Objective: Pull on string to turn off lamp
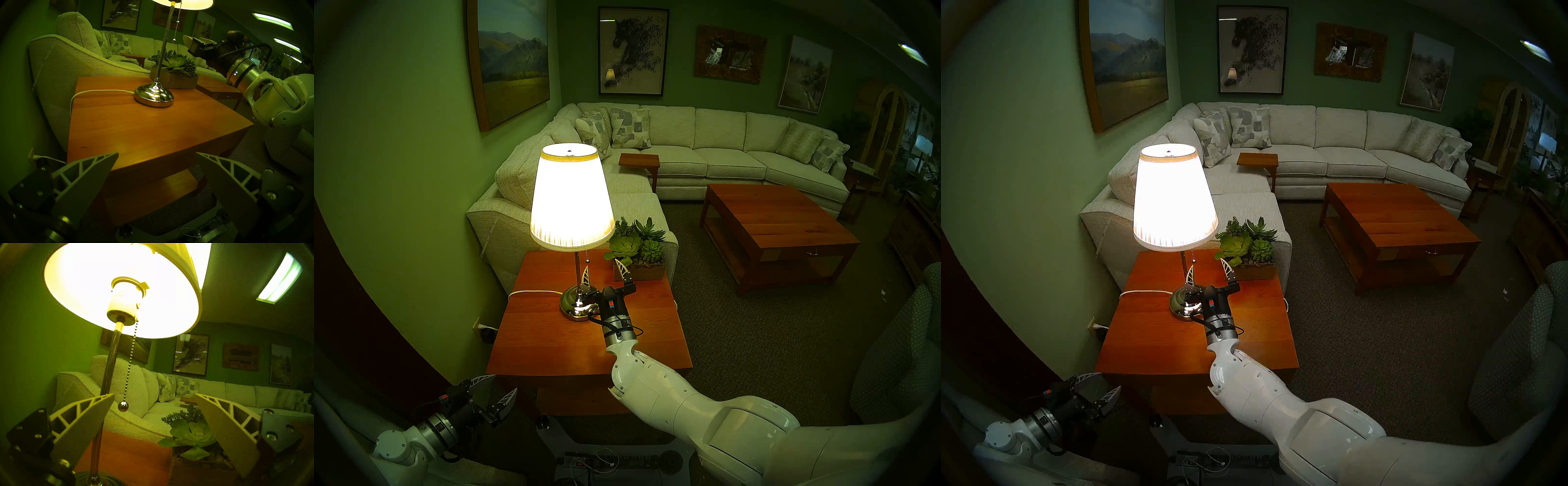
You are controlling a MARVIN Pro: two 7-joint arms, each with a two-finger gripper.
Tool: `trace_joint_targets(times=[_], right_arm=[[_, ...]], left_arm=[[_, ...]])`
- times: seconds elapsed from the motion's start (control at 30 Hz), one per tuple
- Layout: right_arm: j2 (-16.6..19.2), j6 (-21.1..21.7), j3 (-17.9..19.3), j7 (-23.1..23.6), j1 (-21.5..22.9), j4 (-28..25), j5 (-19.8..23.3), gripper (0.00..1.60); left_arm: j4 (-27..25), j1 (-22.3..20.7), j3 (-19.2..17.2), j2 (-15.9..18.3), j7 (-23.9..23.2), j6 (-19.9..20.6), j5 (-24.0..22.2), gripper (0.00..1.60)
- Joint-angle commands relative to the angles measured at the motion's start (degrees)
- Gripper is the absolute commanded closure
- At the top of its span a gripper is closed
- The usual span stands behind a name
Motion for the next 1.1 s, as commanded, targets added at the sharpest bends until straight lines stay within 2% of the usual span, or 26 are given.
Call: trace_joint_targets(times=[0.0,0.67,1.07], right_arm=[[-2.99,-1.23,-0.24,-1.92,5.64,1.00,-2.16,0.00],[-5.82,-3.95,-0.85,-5.91,11.20,9.64,-4.87,0.00],[-7.00,-5.31,-0.77,-6.47,13.48,13.97,-4.49,0.00]], left_arm=[[-0.98,-0.18,-0.37,0.12,-0.09,-0.30,-0.20,0.00],[-1.08,-0.11,-0.41,0.10,-0.08,-0.31,-0.22,0.00],[-1.07,-0.12,-0.40,0.11,-0.08,-0.31,-0.22,0.00]])
